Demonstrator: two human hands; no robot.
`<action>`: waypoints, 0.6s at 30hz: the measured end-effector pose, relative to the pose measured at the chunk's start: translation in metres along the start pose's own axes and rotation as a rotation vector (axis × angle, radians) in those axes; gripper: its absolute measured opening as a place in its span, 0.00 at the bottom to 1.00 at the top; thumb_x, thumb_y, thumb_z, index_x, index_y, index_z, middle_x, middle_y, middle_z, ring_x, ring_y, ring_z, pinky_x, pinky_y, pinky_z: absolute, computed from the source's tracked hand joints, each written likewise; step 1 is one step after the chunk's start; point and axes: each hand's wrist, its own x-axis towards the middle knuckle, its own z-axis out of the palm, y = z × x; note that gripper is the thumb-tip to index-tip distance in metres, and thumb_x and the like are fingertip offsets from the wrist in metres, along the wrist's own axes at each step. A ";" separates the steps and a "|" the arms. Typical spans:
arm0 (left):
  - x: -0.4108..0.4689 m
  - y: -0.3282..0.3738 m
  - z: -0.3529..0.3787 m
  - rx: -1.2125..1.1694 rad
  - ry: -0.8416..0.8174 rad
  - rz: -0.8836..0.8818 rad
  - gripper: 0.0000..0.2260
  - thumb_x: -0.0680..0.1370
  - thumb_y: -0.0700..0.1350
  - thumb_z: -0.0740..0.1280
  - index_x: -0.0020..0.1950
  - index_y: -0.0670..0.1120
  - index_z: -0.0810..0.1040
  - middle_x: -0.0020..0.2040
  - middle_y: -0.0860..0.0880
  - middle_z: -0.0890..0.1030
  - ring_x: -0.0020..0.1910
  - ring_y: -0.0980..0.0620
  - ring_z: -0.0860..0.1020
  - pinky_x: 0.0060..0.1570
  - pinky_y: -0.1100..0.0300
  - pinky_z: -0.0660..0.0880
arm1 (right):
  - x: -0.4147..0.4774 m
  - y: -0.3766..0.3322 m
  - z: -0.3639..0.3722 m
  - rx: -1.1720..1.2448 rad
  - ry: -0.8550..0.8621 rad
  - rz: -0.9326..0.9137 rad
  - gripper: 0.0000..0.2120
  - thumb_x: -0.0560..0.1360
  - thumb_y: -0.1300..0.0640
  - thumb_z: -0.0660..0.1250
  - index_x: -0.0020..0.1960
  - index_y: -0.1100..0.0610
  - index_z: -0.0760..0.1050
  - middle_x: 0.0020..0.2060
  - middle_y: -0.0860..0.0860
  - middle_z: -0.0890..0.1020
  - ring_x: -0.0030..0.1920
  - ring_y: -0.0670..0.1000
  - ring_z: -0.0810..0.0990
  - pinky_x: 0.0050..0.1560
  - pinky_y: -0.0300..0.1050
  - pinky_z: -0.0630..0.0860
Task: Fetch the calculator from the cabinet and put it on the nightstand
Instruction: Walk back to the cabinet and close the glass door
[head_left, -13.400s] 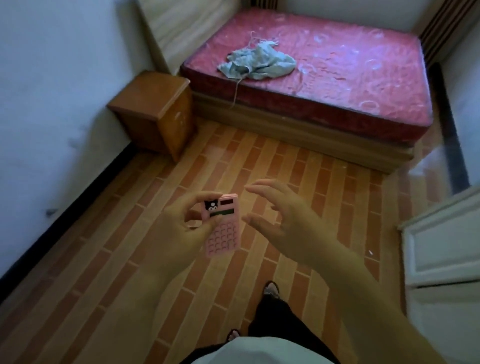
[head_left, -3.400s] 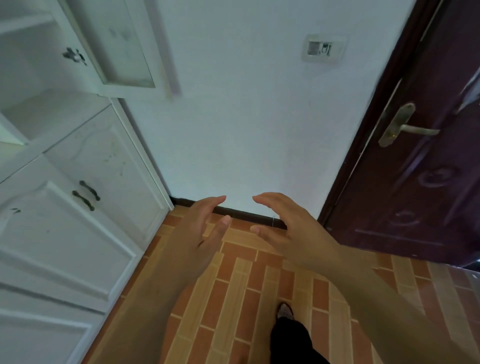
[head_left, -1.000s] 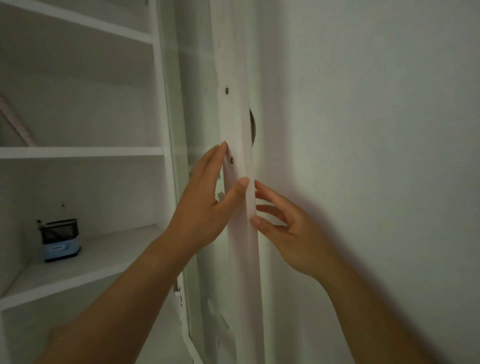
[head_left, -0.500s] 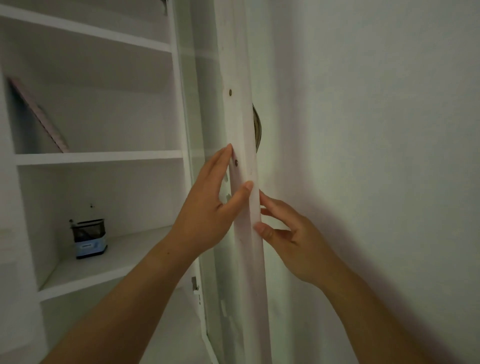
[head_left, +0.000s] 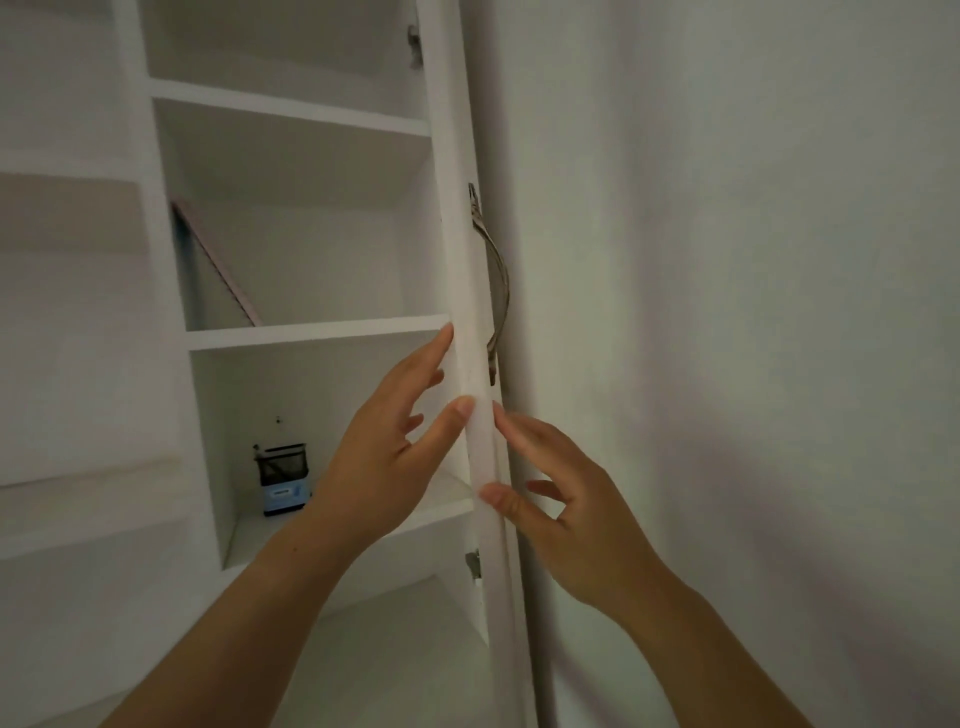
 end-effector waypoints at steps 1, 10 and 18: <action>-0.003 -0.003 -0.008 0.000 0.000 -0.001 0.26 0.74 0.59 0.58 0.72 0.61 0.58 0.69 0.59 0.67 0.66 0.60 0.68 0.62 0.48 0.72 | 0.002 -0.002 0.008 -0.016 0.006 -0.003 0.25 0.69 0.33 0.59 0.65 0.28 0.58 0.60 0.23 0.64 0.63 0.32 0.65 0.61 0.35 0.68; -0.020 -0.030 -0.078 0.053 -0.023 -0.021 0.29 0.73 0.58 0.59 0.72 0.65 0.53 0.71 0.62 0.63 0.65 0.62 0.66 0.63 0.54 0.70 | 0.018 -0.021 0.075 -0.186 0.002 -0.031 0.26 0.69 0.33 0.58 0.62 0.21 0.49 0.65 0.22 0.52 0.63 0.25 0.54 0.67 0.41 0.63; -0.021 -0.068 -0.128 0.113 -0.052 -0.048 0.28 0.70 0.60 0.58 0.67 0.70 0.50 0.67 0.65 0.62 0.68 0.59 0.64 0.64 0.55 0.68 | 0.036 -0.030 0.127 -0.210 -0.030 0.014 0.31 0.67 0.30 0.57 0.66 0.25 0.49 0.70 0.29 0.50 0.71 0.37 0.55 0.71 0.53 0.62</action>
